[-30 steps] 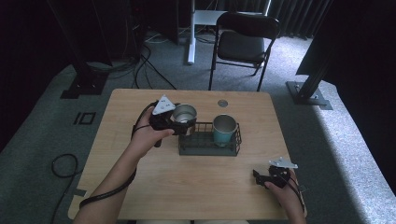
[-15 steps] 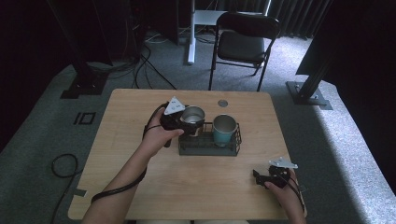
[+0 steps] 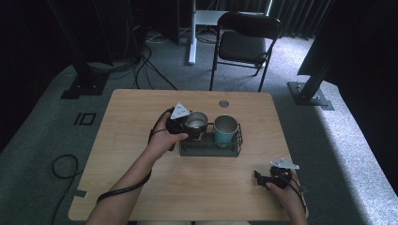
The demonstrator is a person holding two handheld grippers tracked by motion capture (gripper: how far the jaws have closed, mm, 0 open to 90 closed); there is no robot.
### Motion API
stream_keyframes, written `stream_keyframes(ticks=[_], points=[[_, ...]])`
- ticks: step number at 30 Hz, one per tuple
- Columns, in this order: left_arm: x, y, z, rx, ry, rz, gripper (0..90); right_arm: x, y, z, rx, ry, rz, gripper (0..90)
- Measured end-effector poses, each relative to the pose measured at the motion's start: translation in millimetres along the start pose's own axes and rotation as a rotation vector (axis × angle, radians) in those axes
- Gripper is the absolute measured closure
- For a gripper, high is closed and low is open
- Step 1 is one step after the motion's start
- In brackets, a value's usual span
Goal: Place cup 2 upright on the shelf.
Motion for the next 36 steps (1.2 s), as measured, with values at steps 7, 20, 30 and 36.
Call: stream_keyframes(ticks=[7,20,30,36], points=[[2.4,-12.9,-11.4,-0.025,-0.008,0.001,14.0,0.1,0.0,0.0,0.0,0.0,0.001,11.9],[5.7,-30.5,-20.8,-0.067,-0.016,-0.022,14.0,0.1,0.1,0.0,0.0,0.0,0.002,11.9],[7.5,-33.9,-21.3,-0.062,-0.01,-0.019,13.7,0.1,0.0,0.0,0.0,0.0,0.001,11.9],[8.2,-31.1,-18.9,-0.073,-0.019,0.001,9.5,0.1,0.1,0.0,0.0,0.0,0.002,11.9]])
Point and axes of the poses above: each handheld gripper's, and its own axes: z roughly backward along the jaws, y roughly out of its top, x roughly to its right, the point moved 4 cm from there along -z, roughly forward along the jaws, and after that the axes turned 9 degrees about y, right-handed, at the moved point
